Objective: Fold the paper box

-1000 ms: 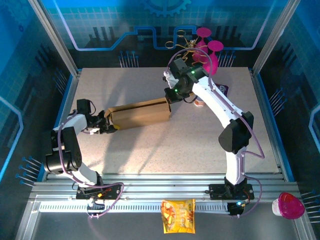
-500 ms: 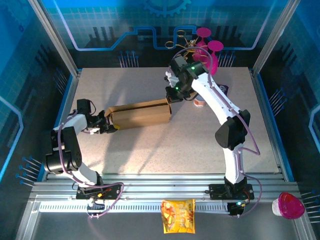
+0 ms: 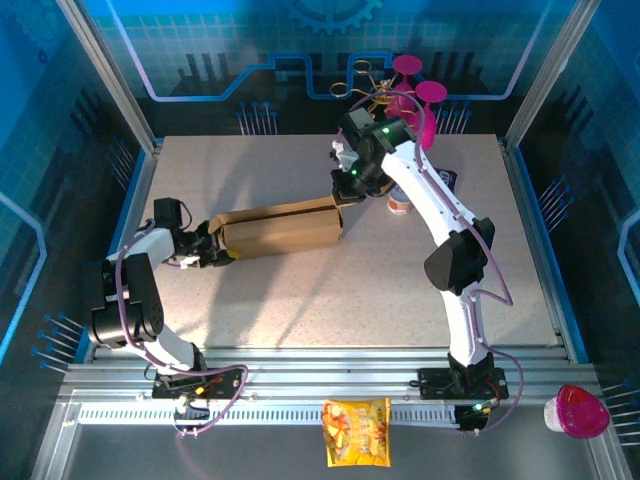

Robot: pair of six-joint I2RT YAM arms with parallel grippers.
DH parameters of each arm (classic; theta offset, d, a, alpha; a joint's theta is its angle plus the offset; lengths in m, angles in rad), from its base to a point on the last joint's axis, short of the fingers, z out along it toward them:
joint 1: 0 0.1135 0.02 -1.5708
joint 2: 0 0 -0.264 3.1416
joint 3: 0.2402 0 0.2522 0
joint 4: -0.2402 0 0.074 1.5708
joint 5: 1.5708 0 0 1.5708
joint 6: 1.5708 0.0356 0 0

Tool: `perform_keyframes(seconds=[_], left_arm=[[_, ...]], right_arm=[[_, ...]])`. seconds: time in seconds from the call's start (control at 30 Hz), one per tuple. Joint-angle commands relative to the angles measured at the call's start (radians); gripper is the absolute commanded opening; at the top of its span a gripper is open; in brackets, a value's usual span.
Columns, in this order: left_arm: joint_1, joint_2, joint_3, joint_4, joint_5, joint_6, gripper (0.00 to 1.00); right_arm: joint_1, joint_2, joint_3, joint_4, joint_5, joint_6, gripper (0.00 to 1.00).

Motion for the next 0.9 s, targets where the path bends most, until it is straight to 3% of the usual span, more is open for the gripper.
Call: perform_keyframes(seconds=[0.0,0.2,0.63,0.87], left_arm=[[0.005,0.019,0.016,-0.028,-0.027,0.002,0.25],[0.004,0.016,0.020,-0.030,-0.029,-0.003,0.23],[0.004,0.019,0.020,-0.029,-0.024,-0.005,0.23],[0.004,0.037,0.048,-0.025,-0.018,0.004,0.30]], right_arm=[[-0.009,-0.004,0.039,-0.064,-0.062,0.016,0.00],[-0.009,-0.019,0.003,-0.046,-0.057,0.039,0.00],[0.008,-0.201,-0.402,0.292,0.017,0.086,0.00],[0.015,-0.262,-0.529,0.411,0.055,0.074,0.00]])
